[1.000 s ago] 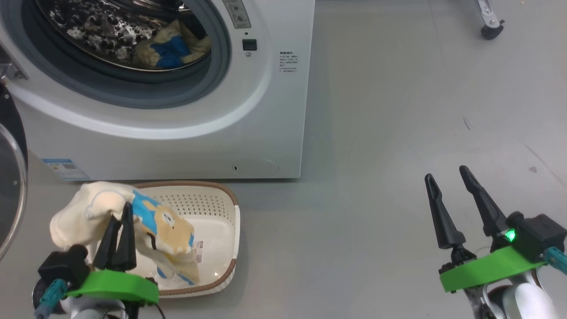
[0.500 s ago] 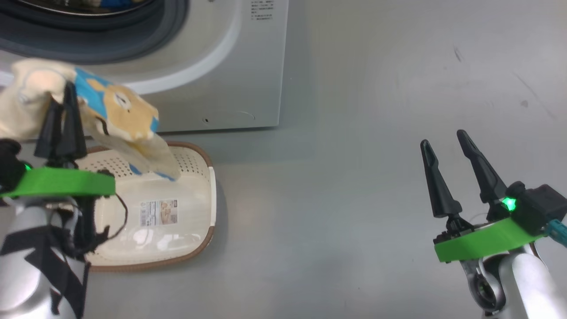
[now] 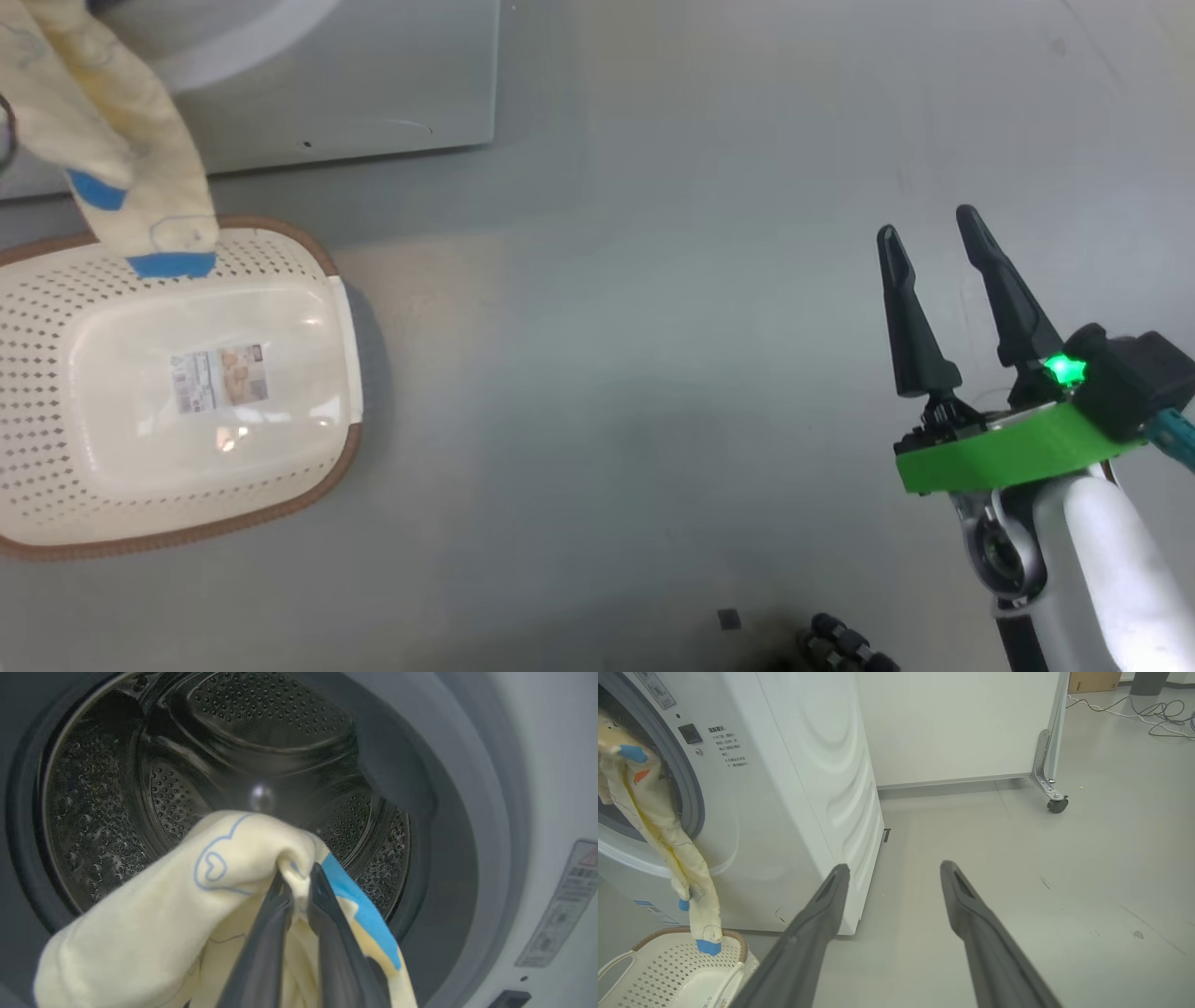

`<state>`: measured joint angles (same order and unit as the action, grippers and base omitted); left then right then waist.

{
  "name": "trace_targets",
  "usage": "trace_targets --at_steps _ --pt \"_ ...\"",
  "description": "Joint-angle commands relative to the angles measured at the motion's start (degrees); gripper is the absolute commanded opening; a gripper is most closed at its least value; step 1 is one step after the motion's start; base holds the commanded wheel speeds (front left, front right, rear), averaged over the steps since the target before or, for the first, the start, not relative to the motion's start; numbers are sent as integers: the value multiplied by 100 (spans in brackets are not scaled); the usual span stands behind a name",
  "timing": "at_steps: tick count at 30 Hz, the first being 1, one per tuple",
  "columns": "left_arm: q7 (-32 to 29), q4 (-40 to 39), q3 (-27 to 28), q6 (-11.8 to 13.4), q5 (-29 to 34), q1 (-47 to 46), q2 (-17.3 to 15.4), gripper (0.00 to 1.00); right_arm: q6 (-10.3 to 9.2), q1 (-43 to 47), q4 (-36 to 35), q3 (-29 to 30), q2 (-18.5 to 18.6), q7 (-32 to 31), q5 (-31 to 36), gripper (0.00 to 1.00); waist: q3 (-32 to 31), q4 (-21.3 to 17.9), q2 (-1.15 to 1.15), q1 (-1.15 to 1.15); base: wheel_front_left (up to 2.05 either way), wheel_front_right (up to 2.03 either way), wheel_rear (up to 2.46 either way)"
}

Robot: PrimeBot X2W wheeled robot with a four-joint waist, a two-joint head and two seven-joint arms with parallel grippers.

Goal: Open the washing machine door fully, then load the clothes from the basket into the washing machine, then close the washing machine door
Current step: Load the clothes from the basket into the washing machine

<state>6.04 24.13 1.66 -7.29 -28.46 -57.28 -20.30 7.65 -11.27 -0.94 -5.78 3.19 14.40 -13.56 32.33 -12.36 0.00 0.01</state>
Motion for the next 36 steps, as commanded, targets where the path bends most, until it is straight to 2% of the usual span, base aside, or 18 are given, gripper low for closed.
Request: trace_targets --at_steps 1,4,10,18,23,36 --pt "-117 -90 87 -19 -31 -465 -501 0 -16 -114 -216 -137 -6 58 -54 100 408 -290 0 -1 0 0 0" --pt "-292 108 -178 -19 5 -1036 -874 0 -16 -204 -233 -181 -21 58 -109 100 653 -415 0 -1 0 0 0" --pt "-666 453 -755 -19 -88 -2127 -1377 0 -16 -344 -257 -269 -29 59 -371 100 1060 -616 0 -1 0 0 0" --pt "-718 1262 -1322 -20 -112 -3431 -1810 0 -16 -463 -246 -444 -30 59 -630 100 1379 -870 0 -1 0 0 0" --pt "-515 1941 -1413 70 140 -4014 -1945 0 -16 -512 -250 -502 -31 60 -693 100 1484 -991 0 -1 0 0 0" --pt "-217 2948 -1892 52 498 -4456 -1834 0 -16 -536 -325 -523 -31 60 -726 100 1660 -1005 0 -1 0 0 0"
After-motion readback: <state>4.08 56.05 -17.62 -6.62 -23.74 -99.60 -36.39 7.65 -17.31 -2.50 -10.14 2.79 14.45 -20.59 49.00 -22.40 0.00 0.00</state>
